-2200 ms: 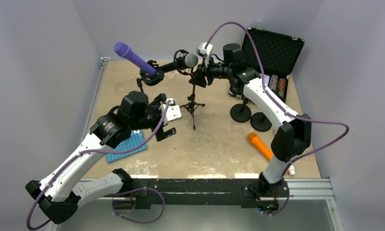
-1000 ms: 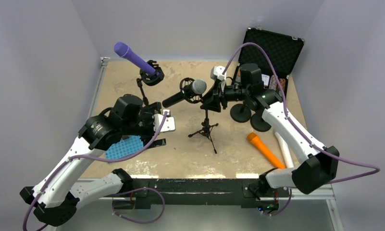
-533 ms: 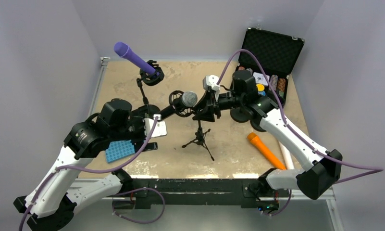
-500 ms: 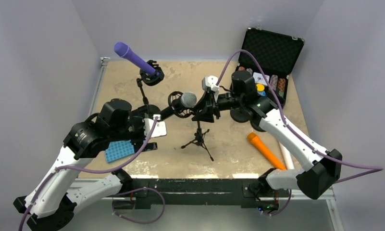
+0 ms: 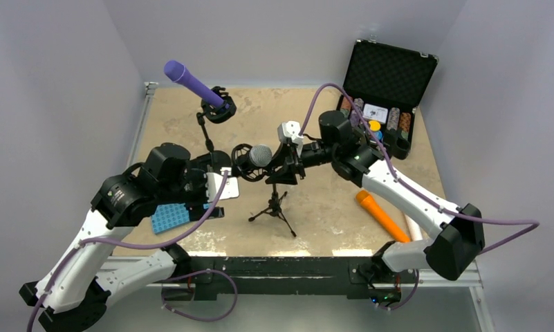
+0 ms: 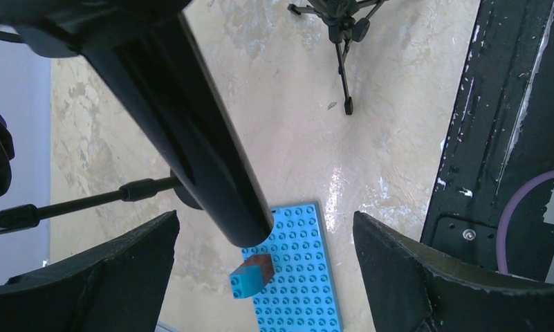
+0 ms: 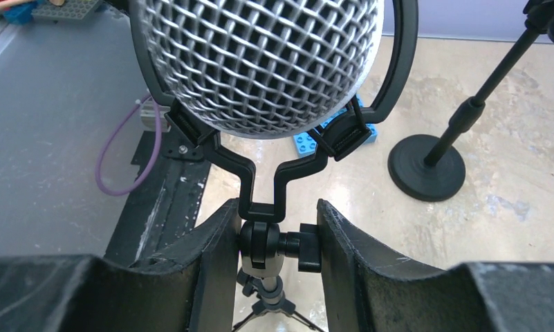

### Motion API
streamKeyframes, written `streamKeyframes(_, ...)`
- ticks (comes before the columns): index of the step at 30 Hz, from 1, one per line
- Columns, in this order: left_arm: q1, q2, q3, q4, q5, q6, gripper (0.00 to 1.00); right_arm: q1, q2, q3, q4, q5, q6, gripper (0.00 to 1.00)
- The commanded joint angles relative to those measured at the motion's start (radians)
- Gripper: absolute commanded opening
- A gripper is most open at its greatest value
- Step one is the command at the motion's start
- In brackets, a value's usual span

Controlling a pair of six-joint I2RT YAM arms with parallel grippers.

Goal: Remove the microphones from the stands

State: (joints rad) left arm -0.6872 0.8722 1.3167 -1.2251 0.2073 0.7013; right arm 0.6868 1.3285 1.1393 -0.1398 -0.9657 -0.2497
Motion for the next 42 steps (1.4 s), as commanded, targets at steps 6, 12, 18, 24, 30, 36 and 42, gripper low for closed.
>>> streamKeyframes(6,0.008,-0.022,-0.03,0.016,-0.016,0.021,1.0,0.002,-0.011,-0.028,0.058,-0.037,-0.065,0.02)
streamKeyframes(12,0.008,-0.037,-0.044,0.033,0.014,0.015,1.0,0.002,-0.047,-0.01,-0.071,0.001,-0.11,0.27)
streamKeyframes(18,0.007,-0.029,-0.03,0.118,0.076,0.015,1.0,0.0,-0.091,0.018,-0.257,0.051,-0.163,0.59)
streamKeyframes(24,0.008,-0.044,-0.007,0.154,0.136,-0.047,1.0,0.0,-0.144,0.045,-0.364,0.137,-0.17,0.77)
streamKeyframes(30,0.006,-0.078,0.012,0.17,0.201,-0.077,1.0,-0.035,-0.158,0.11,-0.535,0.253,-0.192,0.79)
streamKeyframes(36,0.006,-0.122,-0.017,0.188,0.221,-0.138,1.0,-0.161,-0.202,0.209,-0.698,0.283,-0.189,0.79)
streamKeyframes(42,0.007,-0.153,-0.041,0.14,0.238,-0.222,1.0,-0.188,-0.247,0.375,-0.707,0.253,-0.185,0.8)
